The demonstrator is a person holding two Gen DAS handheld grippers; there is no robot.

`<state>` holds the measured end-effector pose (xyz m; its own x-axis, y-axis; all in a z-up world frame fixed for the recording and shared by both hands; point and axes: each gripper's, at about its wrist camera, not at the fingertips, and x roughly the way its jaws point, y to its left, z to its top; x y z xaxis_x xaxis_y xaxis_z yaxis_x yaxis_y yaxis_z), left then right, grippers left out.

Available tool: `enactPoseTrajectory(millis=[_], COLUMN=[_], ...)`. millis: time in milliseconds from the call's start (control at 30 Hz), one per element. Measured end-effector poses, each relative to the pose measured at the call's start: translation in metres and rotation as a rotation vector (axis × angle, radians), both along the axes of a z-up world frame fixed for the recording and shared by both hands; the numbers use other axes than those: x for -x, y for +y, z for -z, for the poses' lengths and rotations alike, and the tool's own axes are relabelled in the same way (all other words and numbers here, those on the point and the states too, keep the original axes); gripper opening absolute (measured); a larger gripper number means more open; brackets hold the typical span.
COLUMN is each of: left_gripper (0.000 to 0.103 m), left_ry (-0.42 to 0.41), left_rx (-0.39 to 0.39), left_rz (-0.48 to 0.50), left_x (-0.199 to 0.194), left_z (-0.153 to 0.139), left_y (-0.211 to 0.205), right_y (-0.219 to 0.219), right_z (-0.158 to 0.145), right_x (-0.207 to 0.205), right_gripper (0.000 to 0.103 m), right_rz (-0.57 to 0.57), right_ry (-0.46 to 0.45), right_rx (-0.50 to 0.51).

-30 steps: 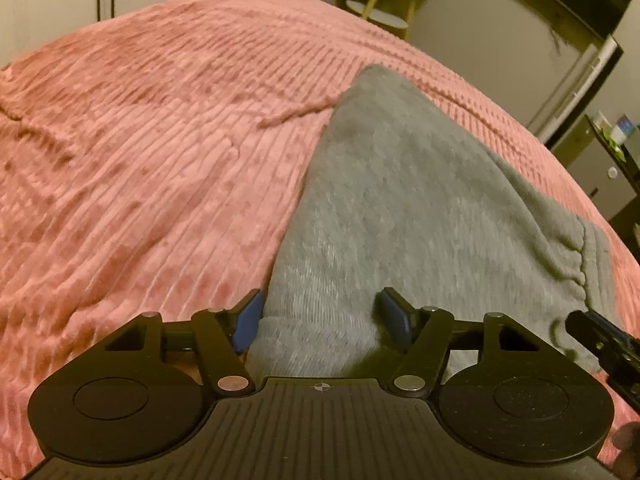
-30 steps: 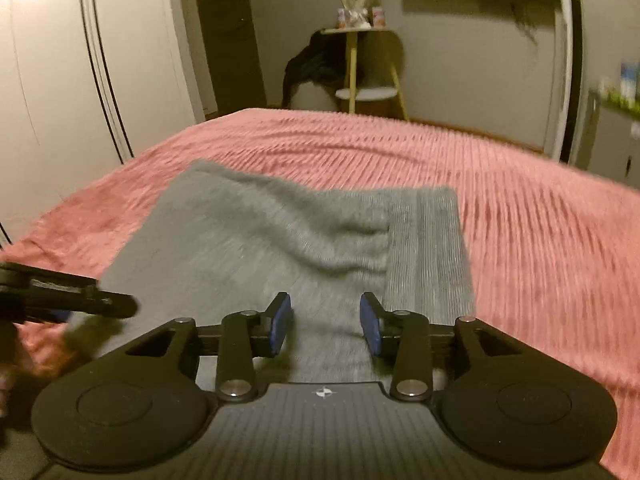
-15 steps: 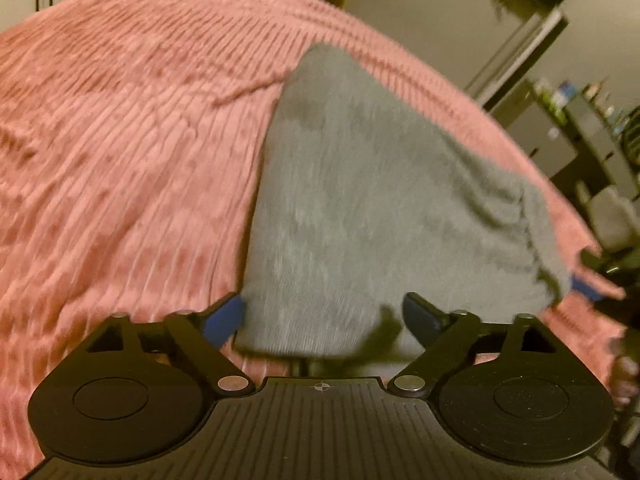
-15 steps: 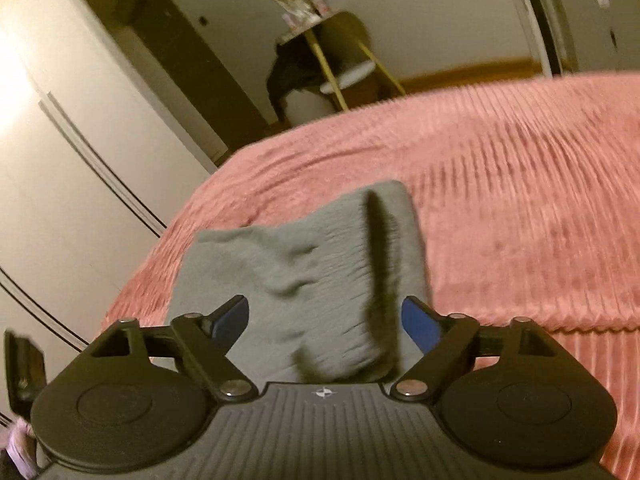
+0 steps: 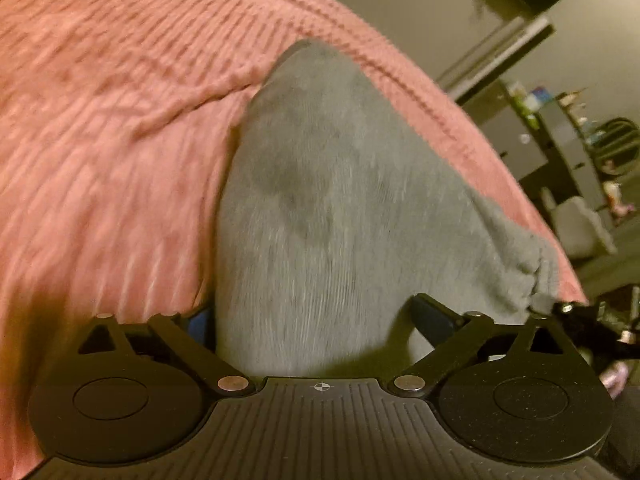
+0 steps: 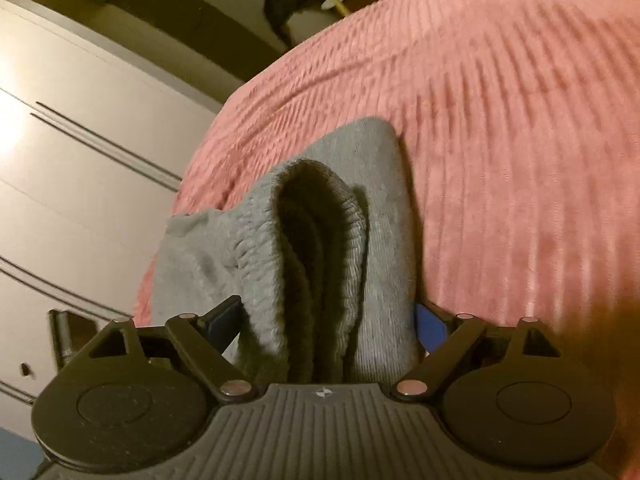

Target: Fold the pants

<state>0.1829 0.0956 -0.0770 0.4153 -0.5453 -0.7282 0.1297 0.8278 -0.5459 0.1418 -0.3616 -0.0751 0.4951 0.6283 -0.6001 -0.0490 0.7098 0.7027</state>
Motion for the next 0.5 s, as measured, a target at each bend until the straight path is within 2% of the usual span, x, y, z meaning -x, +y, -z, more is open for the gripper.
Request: enactPoseTrajectory(millis=[67, 133, 167, 200, 267, 333, 367, 433, 467, 500], left_gripper=[0.1, 0.098, 0.091, 0.081, 0.065, 0.067, 0.071, 0.074, 0.072, 0.064], left_ry=[-0.014, -0.016, -0.021, -0.032, -0.05, -0.044, -0.04, -0.032, -0.031, -0.043], left_rx=[0.023, 0.039, 0.032, 0.015, 0.037, 0.064, 0.078, 0.103, 0.095, 0.08], left_rz=[0.022, 0.019, 0.008, 0.008, 0.036, 0.031, 0.035, 0.025, 0.015, 0.009], left_x=[-0.009, -0.016, -0.016, -0.015, -0.012, -0.013, -0.015, -0.018, -0.018, -0.016], left_z=[0.002, 0.005, 0.004, 0.001, -0.001, 0.006, 0.01, 0.011, 0.01, 0.007], left_y=[0.0, 0.001, -0.001, -0.003, -0.007, -0.005, -0.004, -0.002, -0.004, -0.006], right_y=[0.003, 0.001, 0.002, 0.002, 0.004, 0.002, 0.004, 0.013, 0.021, 0.028], right_z=[0.002, 0.003, 0.003, 0.002, 0.001, 0.011, 0.014, 0.013, 0.01, 0.006], right_x=[-0.006, -0.012, -0.013, -0.012, -0.01, -0.018, -0.023, -0.027, -0.03, -0.029], right_gripper=[0.083, 0.066, 0.064, 0.061, 0.061, 0.069, 0.072, 0.076, 0.076, 0.073], right_rz=[-0.028, -0.028, -0.027, -0.03, -0.047, -0.045, -0.051, -0.063, -0.056, -0.048], right_ry=[-0.007, 0.003, 0.011, 0.008, -0.007, 0.021, 0.031, 0.031, 0.032, 0.022], right_rx=[-0.005, -0.019, -0.032, -0.036, -0.031, -0.073, -0.088, -0.07, -0.035, 0.01])
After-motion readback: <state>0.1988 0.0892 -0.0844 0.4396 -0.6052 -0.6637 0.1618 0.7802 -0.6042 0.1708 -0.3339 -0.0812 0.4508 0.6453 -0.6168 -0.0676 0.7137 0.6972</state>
